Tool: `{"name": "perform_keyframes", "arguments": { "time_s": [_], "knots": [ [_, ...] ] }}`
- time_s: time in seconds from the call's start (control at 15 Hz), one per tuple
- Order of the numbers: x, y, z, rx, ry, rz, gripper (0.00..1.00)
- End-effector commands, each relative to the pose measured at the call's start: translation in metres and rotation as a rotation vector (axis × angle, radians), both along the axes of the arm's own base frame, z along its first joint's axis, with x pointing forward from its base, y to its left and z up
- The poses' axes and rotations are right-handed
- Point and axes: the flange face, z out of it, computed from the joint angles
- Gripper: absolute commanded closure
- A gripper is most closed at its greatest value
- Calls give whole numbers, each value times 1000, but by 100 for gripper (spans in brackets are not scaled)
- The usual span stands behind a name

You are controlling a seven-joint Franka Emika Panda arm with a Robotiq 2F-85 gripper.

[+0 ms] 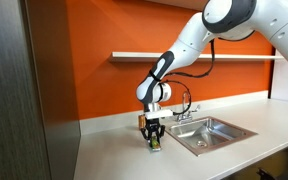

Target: Put the green packet inside the sink

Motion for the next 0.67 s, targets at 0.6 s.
{"name": "perform_keyframes", "arguments": {
  "time_s": [0.6],
  "knots": [
    [-1,-2,79,-27,-32,-32,81]
  ]
}}
